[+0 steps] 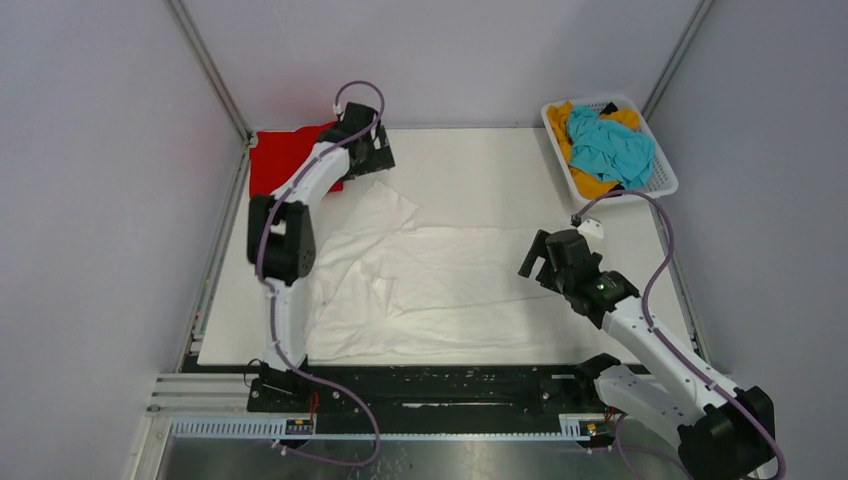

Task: Fold and stack the t-shirts
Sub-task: Grab the side of the flattened tshirt furthest away from the robot with both arms

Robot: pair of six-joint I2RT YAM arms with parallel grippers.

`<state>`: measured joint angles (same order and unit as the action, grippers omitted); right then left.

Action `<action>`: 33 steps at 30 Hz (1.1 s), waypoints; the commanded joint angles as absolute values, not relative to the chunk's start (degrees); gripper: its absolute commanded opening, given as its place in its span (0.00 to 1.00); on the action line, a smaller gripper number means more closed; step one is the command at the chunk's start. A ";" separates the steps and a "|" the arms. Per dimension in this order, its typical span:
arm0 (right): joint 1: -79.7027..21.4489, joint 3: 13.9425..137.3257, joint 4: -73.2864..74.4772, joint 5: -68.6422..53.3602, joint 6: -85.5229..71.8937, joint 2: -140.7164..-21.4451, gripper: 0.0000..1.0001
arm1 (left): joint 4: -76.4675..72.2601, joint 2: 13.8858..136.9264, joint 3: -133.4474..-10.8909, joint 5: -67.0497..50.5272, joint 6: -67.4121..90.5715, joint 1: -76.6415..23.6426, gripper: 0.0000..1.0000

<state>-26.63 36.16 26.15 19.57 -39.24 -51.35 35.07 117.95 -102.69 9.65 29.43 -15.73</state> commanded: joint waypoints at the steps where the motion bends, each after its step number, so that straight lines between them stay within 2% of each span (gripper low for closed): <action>1: -24.46 37.15 23.25 21.78 -38.28 -53.58 1.00 | 46.68 133.26 -125.73 11.35 22.26 -14.96 0.94; 4: -23.35 37.12 21.83 18.93 -38.30 -55.80 0.99 | 47.28 140.03 -134.62 10.85 20.73 -14.38 0.94; 10: -21.84 38.02 21.58 14.73 -37.60 -60.02 1.00 | 40.87 143.55 -133.17 5.58 21.09 -13.62 0.93; 12: -21.63 37.96 21.69 14.28 -37.52 -60.37 1.00 | 40.81 145.00 -133.25 4.75 21.65 -13.62 0.88; 20: -20.54 36.83 21.70 16.05 -36.99 -58.24 0.99 | 45.79 146.01 -131.27 5.42 21.17 -14.05 0.61; 22: -20.32 36.90 21.66 16.52 -36.63 -57.63 1.00 | 46.77 145.90 -131.14 5.36 20.37 -14.21 0.46; 27: -18.89 38.61 21.24 20.03 -36.78 -58.62 0.99 | 48.34 144.75 -130.07 5.84 18.65 -15.13 0.00; 30: -17.08 43.60 21.77 19.83 -34.70 -64.00 0.99 | 48.24 142.52 -128.70 4.84 18.84 -15.44 0.00; 33: -15.59 52.52 24.09 16.66 -23.76 -72.93 1.00 | 46.96 138.15 -125.42 4.95 19.22 -15.84 0.00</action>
<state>-17.26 42.00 23.97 17.17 -34.65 -65.06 45.36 144.44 -129.21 5.98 19.46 -14.92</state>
